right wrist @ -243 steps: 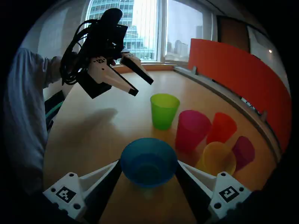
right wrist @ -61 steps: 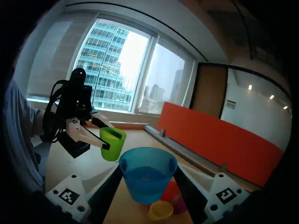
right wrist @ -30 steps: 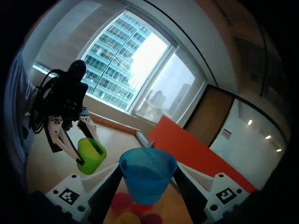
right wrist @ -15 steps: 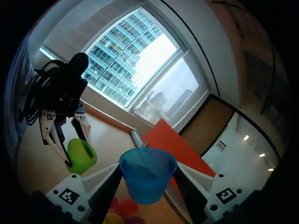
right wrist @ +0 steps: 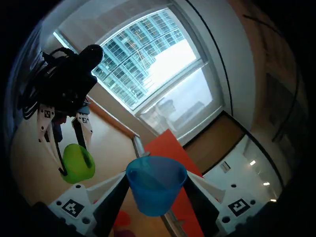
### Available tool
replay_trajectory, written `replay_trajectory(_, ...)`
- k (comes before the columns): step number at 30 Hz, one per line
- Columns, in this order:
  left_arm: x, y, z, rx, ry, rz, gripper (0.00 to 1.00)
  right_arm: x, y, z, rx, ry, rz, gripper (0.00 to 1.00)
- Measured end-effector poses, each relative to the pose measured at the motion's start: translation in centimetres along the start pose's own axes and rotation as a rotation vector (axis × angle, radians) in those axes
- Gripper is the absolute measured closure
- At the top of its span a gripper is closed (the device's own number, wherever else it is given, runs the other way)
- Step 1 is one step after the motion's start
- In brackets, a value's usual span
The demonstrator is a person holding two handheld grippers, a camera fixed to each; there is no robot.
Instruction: Pour water
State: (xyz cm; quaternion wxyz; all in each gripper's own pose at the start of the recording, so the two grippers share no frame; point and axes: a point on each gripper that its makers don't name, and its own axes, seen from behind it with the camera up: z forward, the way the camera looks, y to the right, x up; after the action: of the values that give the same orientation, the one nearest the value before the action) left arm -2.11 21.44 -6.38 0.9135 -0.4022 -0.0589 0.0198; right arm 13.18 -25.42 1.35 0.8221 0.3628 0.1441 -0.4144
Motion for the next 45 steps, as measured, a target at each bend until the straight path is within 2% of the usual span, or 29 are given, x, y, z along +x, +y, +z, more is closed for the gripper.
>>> replay_trajectory(6, 0.0, 0.0, 0.1, -0.002, -0.003, -0.001, 0.13, 0.5, 0.4, 0.4, -0.013, -0.004, -0.063, 0.09)
replay_trajectory(15, 0.1, 0.3, 0.4, -0.009, -0.002, 0.003, 0.13, 2.0, 0.7, 0.8, -0.024, 0.001, -0.121, 0.09)
replay_trajectory(30, 0.6, 0.6, 0.9, -0.015, 0.004, 0.011, 0.13, 3.5, 0.4, 1.2, -0.016, 0.014, -0.188, 0.1)
replay_trajectory(45, 0.6, 0.7, 0.9, -0.013, 0.005, 0.03, 0.13, 3.6, 0.8, 1.5, -0.028, 0.012, -0.253, 0.1)
